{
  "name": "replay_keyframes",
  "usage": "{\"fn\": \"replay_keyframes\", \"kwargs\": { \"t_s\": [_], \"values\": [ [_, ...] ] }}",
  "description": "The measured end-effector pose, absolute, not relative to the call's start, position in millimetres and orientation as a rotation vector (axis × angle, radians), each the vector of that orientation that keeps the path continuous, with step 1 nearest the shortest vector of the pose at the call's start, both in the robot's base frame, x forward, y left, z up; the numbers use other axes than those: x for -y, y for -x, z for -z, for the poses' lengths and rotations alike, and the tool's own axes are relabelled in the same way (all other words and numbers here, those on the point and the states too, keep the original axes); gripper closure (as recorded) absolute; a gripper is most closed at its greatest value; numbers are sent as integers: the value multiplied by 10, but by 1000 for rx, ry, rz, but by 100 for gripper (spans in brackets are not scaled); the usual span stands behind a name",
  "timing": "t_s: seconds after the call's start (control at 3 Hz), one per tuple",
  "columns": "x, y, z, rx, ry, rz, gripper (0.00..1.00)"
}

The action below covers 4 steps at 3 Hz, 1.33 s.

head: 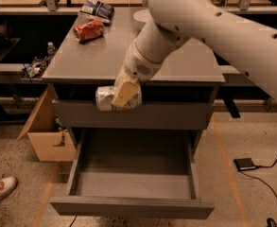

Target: Place 7up can into middle drawer

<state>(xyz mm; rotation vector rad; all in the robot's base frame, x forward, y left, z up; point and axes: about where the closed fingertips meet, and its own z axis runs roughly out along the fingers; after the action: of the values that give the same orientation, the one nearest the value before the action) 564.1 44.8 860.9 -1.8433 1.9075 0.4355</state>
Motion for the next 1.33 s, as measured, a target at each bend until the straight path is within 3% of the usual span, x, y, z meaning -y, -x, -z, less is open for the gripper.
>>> {"fn": "replay_keyframes", "kwargs": {
  "t_s": [0.67, 1.33],
  "values": [
    [-381, -5050, -7149, -2087, 1808, -615, 100],
    [-308, -5126, -6976, -2106, 1795, -624, 100]
  ]
}}
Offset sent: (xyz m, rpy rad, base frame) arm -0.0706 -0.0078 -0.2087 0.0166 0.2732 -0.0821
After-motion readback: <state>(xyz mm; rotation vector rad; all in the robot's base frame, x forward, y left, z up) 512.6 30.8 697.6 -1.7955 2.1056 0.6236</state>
